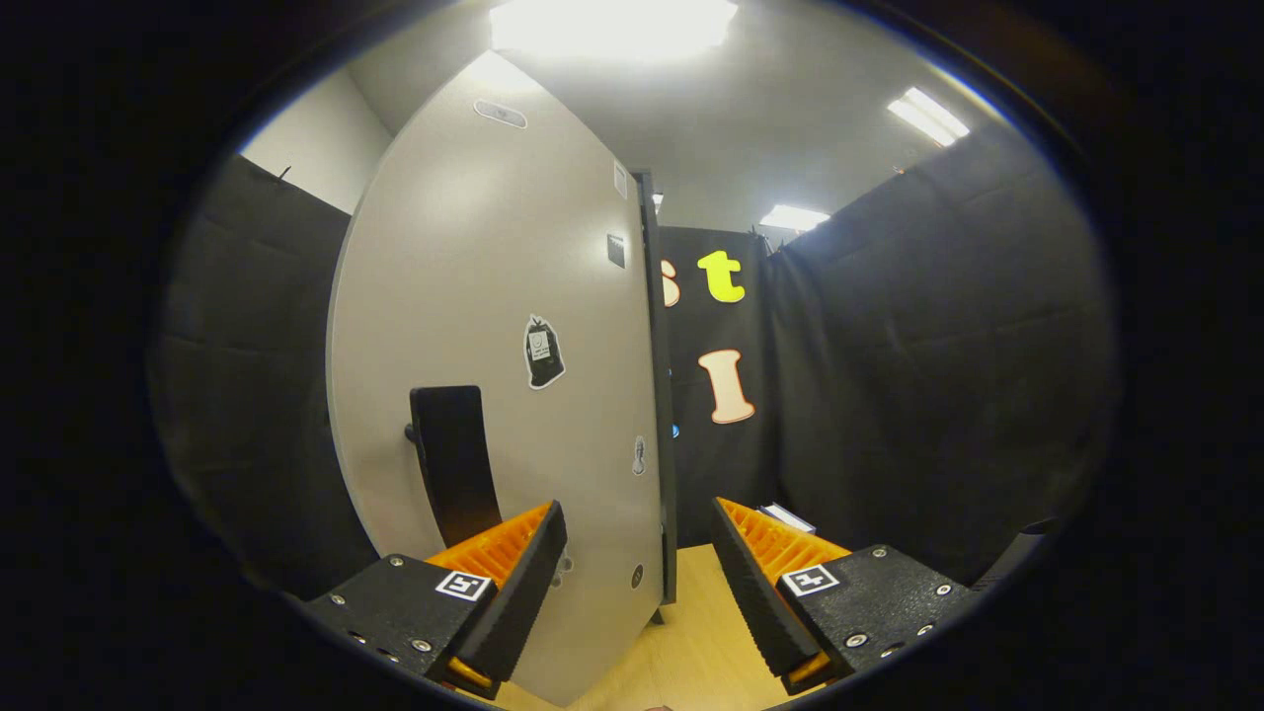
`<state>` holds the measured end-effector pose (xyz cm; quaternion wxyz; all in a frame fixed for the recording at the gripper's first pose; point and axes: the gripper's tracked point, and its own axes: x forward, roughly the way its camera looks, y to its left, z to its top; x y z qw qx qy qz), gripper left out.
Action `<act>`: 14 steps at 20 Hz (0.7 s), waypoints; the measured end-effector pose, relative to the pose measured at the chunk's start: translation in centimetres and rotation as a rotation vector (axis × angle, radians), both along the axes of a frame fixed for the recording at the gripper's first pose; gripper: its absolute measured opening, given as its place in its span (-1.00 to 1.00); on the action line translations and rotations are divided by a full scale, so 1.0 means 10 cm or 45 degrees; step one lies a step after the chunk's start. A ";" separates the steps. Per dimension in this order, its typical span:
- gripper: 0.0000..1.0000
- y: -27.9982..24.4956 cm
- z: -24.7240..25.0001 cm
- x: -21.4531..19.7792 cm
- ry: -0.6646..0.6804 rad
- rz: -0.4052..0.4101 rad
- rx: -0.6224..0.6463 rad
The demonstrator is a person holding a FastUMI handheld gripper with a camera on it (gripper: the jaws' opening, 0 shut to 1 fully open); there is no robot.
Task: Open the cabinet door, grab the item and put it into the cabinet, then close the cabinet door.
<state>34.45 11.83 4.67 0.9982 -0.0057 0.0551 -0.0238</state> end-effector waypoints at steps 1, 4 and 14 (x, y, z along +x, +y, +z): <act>0.82 0.06 -0.01 0.04 0.002 0.014 0.005; 0.82 0.24 -0.05 0.13 0.007 0.062 0.035; 0.85 0.92 -0.29 0.63 0.033 0.230 0.074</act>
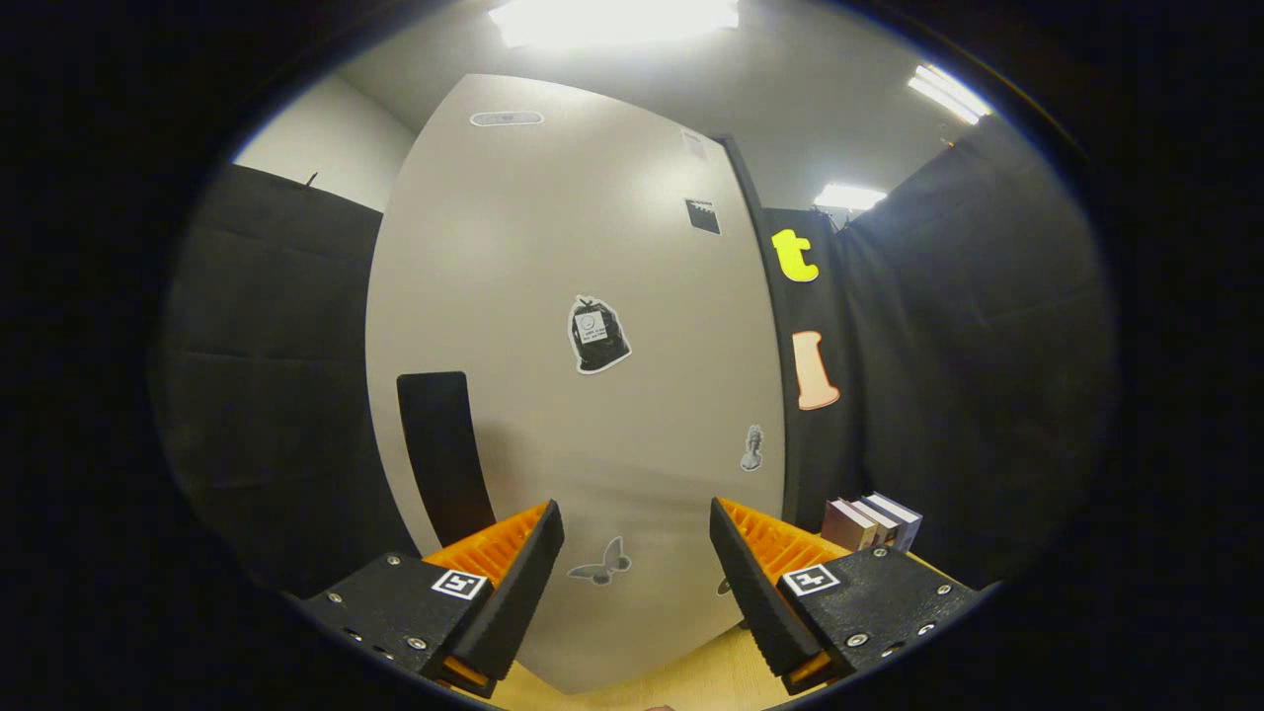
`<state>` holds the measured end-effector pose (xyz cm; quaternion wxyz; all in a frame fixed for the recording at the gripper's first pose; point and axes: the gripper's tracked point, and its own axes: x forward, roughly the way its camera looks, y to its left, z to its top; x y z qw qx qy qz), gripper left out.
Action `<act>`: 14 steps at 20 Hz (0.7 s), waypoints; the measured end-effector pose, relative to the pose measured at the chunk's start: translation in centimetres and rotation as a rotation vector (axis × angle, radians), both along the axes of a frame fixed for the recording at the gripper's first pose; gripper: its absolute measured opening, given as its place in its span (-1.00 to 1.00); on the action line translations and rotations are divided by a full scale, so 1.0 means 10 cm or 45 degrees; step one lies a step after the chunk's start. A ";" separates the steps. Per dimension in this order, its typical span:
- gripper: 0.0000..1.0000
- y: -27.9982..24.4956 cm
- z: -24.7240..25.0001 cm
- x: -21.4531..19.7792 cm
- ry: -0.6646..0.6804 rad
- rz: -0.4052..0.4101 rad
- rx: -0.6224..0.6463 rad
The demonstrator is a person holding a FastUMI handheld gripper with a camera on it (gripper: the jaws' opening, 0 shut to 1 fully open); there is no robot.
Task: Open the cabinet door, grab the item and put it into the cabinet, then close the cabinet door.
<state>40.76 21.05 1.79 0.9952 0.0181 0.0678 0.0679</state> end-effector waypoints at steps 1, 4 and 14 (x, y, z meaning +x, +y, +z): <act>0.86 0.07 -0.04 0.01 0.006 0.011 0.002; 0.86 0.16 -0.07 -0.01 0.010 0.038 0.010; 0.85 -0.05 0.04 -0.40 -0.028 0.036 -0.016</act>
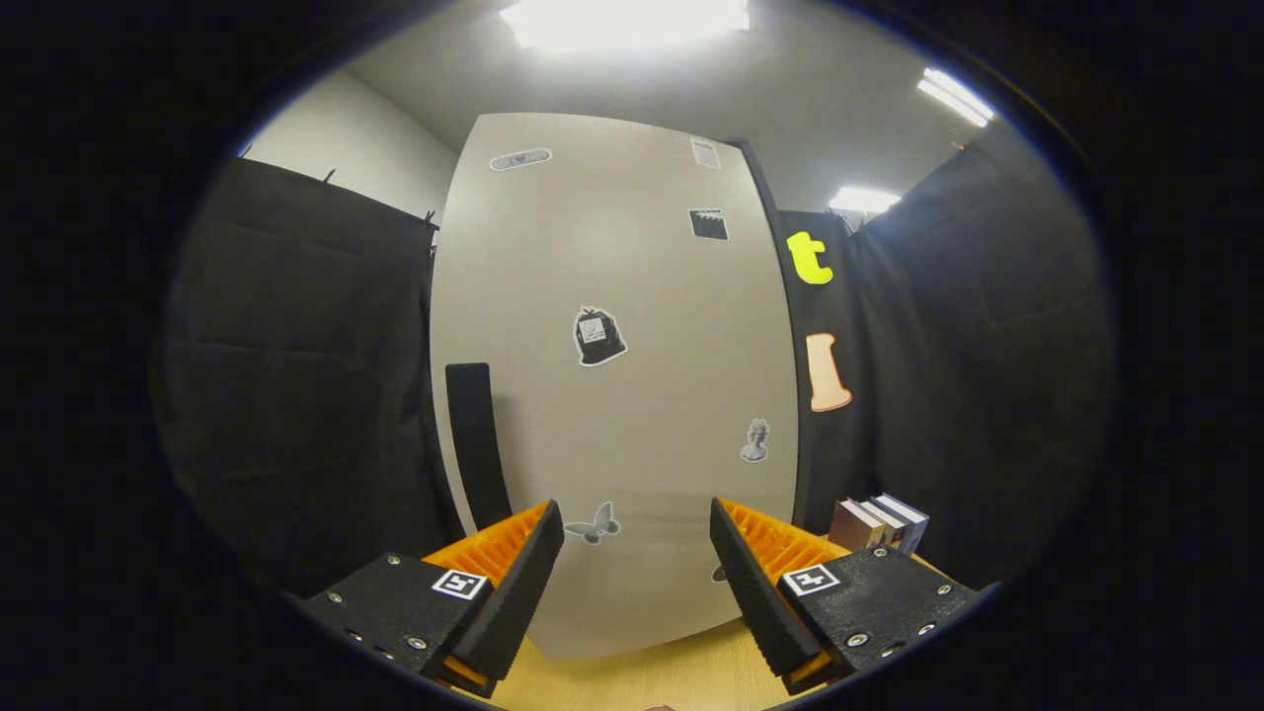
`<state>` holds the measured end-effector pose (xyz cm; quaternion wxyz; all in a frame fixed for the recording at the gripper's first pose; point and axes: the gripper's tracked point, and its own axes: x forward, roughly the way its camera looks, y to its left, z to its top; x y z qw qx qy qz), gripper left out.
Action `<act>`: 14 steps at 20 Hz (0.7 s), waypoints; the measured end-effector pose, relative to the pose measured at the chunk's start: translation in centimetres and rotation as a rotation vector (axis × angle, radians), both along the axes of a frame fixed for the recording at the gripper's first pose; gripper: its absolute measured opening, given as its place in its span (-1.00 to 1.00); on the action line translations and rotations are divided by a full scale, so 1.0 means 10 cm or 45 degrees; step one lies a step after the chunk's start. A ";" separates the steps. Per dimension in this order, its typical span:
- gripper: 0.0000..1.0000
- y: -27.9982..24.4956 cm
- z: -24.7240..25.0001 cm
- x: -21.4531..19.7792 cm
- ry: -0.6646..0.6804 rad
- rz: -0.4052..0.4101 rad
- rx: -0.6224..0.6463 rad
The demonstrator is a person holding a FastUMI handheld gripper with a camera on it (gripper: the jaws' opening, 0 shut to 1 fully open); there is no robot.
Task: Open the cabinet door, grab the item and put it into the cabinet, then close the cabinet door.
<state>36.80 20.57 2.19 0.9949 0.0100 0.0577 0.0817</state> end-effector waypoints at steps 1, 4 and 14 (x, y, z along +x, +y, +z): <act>0.85 -0.05 0.02 -0.06 -0.008 -0.006 -0.005; 0.86 -0.16 0.10 -0.28 -0.027 -0.021 -0.007; 0.85 -0.33 0.11 -0.85 -0.057 -0.043 -0.014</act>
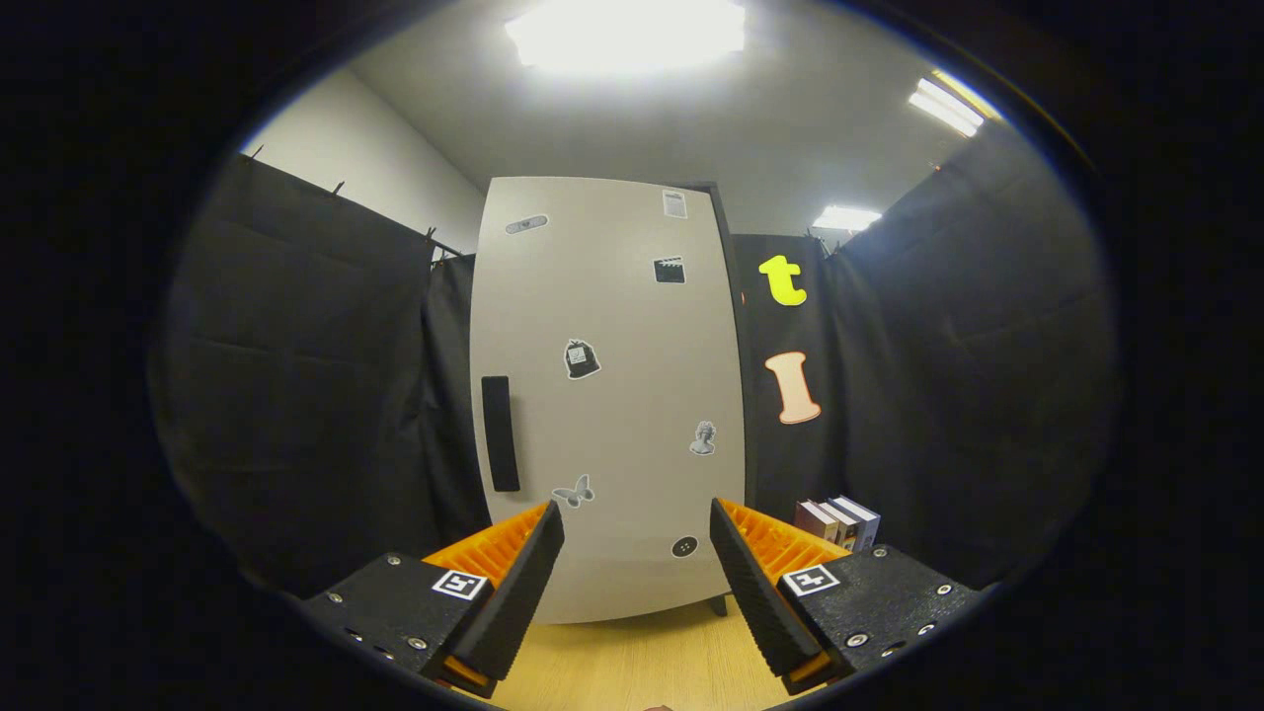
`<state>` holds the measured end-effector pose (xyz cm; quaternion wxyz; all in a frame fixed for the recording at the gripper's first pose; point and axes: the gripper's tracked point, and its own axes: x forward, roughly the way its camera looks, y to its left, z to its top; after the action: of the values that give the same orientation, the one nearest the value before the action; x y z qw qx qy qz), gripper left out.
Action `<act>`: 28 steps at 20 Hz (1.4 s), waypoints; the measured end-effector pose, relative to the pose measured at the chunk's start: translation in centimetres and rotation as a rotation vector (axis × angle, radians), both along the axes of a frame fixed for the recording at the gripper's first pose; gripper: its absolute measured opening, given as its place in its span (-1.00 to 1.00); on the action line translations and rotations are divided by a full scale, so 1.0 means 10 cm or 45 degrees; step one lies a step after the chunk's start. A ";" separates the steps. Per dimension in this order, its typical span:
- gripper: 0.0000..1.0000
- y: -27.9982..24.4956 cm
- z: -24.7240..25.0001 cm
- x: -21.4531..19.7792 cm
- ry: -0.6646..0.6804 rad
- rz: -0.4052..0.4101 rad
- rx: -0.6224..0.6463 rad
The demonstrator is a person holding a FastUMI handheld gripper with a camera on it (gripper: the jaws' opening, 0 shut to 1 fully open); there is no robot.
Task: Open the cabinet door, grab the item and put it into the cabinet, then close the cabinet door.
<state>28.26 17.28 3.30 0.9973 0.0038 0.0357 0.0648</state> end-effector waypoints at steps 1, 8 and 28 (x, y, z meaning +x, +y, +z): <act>0.85 -0.03 -0.04 -0.04 0.008 -0.005 -0.004; 0.86 -0.15 -0.19 -0.24 0.021 -0.037 0.008; 0.86 0.04 -0.22 -0.35 -0.012 -0.020 -0.035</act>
<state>24.79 17.72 1.09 0.9979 -0.0100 0.0316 0.0564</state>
